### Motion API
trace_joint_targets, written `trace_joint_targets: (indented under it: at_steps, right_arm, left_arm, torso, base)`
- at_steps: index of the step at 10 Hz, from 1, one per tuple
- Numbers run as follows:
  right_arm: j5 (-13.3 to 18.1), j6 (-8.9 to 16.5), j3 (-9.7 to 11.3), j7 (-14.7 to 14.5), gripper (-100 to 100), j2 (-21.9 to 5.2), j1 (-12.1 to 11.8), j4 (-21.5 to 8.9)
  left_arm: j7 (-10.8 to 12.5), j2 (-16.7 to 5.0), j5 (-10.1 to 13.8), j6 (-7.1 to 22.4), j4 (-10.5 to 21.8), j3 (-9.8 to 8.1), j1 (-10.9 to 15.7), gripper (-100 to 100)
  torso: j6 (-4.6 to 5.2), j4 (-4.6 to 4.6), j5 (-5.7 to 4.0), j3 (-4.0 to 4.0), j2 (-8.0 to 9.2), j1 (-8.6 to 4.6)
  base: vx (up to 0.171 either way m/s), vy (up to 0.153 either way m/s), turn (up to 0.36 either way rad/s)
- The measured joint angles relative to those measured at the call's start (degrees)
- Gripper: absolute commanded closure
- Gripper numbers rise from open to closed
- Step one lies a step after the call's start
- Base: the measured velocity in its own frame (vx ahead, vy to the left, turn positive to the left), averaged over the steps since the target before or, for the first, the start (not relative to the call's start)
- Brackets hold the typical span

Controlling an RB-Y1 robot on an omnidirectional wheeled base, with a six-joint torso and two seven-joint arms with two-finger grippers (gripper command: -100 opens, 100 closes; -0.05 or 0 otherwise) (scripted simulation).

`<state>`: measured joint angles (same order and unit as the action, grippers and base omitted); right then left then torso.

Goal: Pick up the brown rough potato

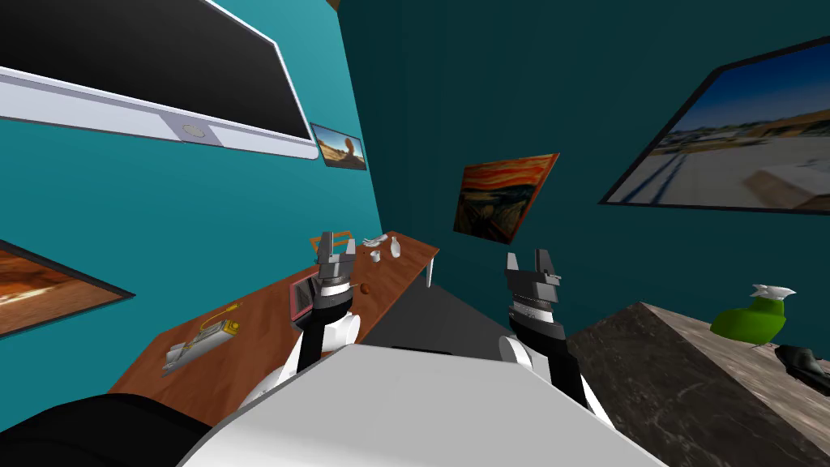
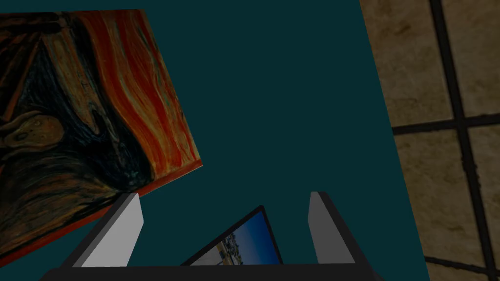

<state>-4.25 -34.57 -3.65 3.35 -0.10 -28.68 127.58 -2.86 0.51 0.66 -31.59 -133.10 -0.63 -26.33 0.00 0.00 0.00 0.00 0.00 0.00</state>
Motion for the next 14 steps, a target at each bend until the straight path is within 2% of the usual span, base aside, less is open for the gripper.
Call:
trace_joint_targets:
  at_steps: [3,7,9,10,14]
  right_arm:
    - [0.00,0.00,0.01,0.00,0,0.01,0.02,0.00]
    - [0.00,0.00,0.01,0.00,0,0.01,0.01,0.00]
    - [0.00,0.00,0.01,0.00,0,0.01,0.01,0.00]
    - [0.00,0.00,0.01,0.00,0,0.01,0.01,0.00]
    - [0.00,0.00,0.01,0.00,0,0.01,0.01,0.00]
  left_arm:
    - [0.04,-3.78,0.69,2.33,1.76,-0.36,0.83,-100]
    - [-0.17,-8.59,2.11,7.46,5.87,-0.59,2.26,-100]
    - [-0.13,-10.12,2.80,10.24,6.93,-0.98,3.02,-100]
    - [-0.24,-11.19,3.25,11.61,9.07,-1.10,3.93,-100]
    - [-0.68,-13.62,4.43,17.00,12.72,-1.48,6.39,-100]
  torso:
    - [0.01,0.08,-0.08,0.21,0.37,-0.37]
    - [0.01,0.08,-0.09,0.21,0.36,-0.42]
    - [0.02,0.05,-0.07,0.12,0.21,-0.29]
    - [0.01,0.04,-0.07,0.11,0.19,-0.31]
    - [0.02,0.02,-0.06,0.05,0.09,-0.25]
  base:
    - [-0.097,-0.097,-0.047]
    - [-0.088,-0.099,-0.065]
    - [-0.048,-0.086,-0.096]
    - [-0.047,-0.073,-0.042]
    - [-0.030,-0.083,-0.098]
